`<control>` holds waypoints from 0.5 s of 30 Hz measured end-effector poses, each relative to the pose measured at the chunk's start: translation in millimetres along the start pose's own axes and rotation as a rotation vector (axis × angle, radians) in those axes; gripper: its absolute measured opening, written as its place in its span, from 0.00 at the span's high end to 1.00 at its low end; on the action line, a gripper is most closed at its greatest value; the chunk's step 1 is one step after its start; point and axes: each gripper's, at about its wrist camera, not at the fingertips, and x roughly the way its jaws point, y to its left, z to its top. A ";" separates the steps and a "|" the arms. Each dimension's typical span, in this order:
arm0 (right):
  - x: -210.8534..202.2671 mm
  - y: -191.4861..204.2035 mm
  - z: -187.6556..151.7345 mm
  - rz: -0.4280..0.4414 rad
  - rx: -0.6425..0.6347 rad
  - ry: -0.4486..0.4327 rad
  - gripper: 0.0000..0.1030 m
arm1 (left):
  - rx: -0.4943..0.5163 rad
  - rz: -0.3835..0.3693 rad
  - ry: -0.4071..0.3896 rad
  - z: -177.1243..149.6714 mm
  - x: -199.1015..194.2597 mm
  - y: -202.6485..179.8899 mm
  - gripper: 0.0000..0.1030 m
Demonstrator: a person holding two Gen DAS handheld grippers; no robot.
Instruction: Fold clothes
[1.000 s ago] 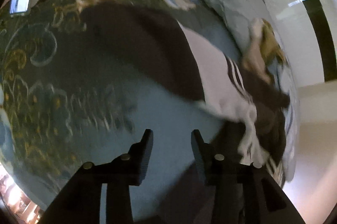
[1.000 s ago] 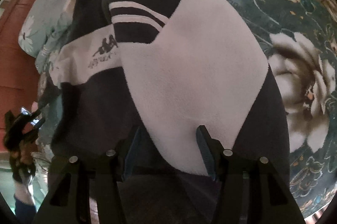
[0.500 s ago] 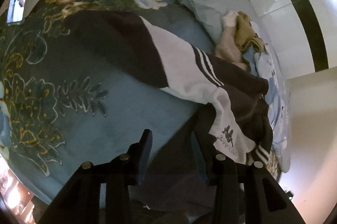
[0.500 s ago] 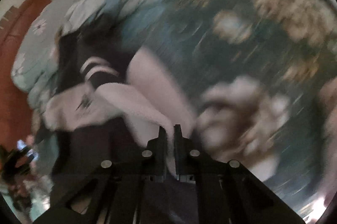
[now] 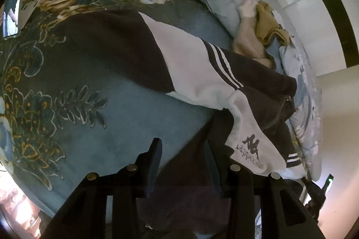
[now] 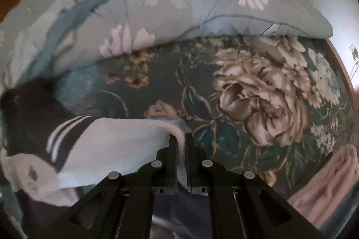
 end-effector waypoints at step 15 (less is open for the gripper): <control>-56.3 -58.5 -63.1 0.290 0.317 -0.107 0.61 | 0.054 -0.021 0.060 -7.6 24.3 -32.9 0.54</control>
